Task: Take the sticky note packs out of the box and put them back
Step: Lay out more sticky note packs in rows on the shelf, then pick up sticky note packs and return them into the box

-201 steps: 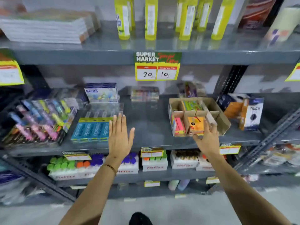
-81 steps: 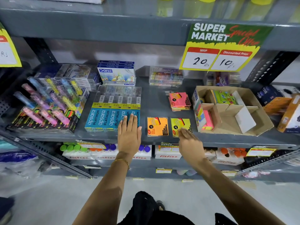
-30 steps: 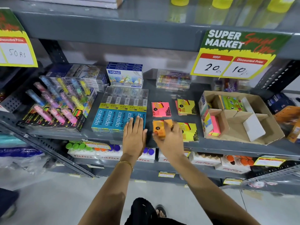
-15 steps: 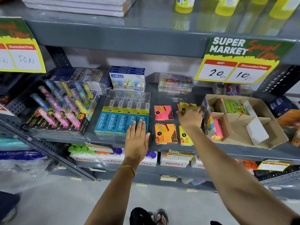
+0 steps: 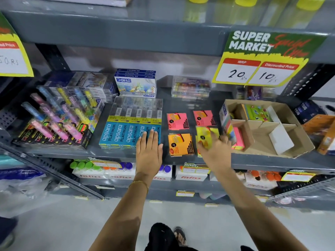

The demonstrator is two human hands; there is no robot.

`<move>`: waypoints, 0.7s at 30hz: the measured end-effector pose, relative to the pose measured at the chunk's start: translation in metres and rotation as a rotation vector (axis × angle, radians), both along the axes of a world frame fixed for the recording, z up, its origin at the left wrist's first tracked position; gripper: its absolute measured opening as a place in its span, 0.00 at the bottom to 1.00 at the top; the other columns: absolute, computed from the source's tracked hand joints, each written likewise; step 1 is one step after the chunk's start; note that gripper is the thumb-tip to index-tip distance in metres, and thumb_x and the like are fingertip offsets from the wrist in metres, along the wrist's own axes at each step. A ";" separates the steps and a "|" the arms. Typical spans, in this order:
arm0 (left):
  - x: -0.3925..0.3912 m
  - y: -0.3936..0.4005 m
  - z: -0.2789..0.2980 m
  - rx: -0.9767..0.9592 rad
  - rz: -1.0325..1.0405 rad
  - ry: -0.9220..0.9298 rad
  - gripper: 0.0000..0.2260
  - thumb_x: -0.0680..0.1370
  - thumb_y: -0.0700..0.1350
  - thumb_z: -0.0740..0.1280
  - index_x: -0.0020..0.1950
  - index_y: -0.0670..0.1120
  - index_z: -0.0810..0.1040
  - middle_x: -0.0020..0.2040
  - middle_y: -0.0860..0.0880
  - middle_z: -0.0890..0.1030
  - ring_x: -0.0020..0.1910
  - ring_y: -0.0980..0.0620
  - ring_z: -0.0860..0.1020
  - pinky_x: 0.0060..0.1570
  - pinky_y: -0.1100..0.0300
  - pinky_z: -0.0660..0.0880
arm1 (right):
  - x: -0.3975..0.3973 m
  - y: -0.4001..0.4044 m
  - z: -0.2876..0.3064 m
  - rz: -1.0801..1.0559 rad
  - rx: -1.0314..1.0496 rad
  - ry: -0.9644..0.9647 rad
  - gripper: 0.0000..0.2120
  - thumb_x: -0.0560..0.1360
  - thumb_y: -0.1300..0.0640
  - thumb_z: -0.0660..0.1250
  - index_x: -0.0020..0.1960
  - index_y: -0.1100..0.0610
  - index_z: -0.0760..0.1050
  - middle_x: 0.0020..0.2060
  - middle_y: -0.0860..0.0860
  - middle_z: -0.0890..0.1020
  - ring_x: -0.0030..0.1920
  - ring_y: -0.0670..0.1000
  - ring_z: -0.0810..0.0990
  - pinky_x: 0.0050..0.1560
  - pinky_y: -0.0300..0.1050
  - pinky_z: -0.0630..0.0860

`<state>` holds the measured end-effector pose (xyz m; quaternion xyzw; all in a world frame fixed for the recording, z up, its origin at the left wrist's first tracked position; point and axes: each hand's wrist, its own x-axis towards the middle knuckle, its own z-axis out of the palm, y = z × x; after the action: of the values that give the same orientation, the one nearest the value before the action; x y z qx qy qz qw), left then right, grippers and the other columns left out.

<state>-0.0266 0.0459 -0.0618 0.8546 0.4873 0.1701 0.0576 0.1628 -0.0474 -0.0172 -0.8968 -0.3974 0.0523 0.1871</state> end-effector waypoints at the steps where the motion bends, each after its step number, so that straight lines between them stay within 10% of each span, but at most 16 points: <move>1: 0.000 0.000 -0.001 0.006 0.001 0.000 0.27 0.82 0.52 0.40 0.69 0.38 0.68 0.68 0.40 0.71 0.68 0.39 0.66 0.68 0.42 0.59 | -0.004 -0.009 -0.008 0.015 -0.043 -0.018 0.33 0.70 0.35 0.57 0.66 0.56 0.70 0.58 0.64 0.76 0.61 0.64 0.70 0.66 0.56 0.66; 10: -0.001 0.002 0.000 0.015 -0.008 0.005 0.28 0.82 0.53 0.40 0.69 0.39 0.69 0.68 0.41 0.72 0.68 0.39 0.67 0.68 0.44 0.56 | 0.005 0.028 0.014 -0.049 0.203 0.003 0.21 0.78 0.48 0.60 0.63 0.63 0.73 0.64 0.65 0.74 0.66 0.65 0.68 0.68 0.57 0.65; 16: -0.002 0.000 0.002 0.035 -0.028 -0.029 0.27 0.82 0.52 0.41 0.68 0.38 0.69 0.67 0.40 0.72 0.67 0.38 0.67 0.67 0.42 0.55 | 0.046 0.103 0.012 -0.047 -0.230 0.151 0.34 0.72 0.42 0.66 0.68 0.64 0.65 0.66 0.65 0.70 0.66 0.65 0.69 0.64 0.54 0.70; 21: -0.002 0.001 0.000 0.018 -0.035 -0.033 0.26 0.82 0.52 0.42 0.69 0.38 0.68 0.69 0.41 0.70 0.69 0.39 0.65 0.68 0.44 0.55 | 0.042 0.107 0.016 -0.101 -0.122 0.117 0.35 0.69 0.40 0.68 0.65 0.65 0.69 0.64 0.65 0.72 0.65 0.65 0.69 0.64 0.54 0.70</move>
<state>-0.0288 0.0465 -0.0622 0.8605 0.4697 0.1876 0.0607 0.2050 0.0600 -0.0009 -0.9208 -0.3364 0.1191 0.1571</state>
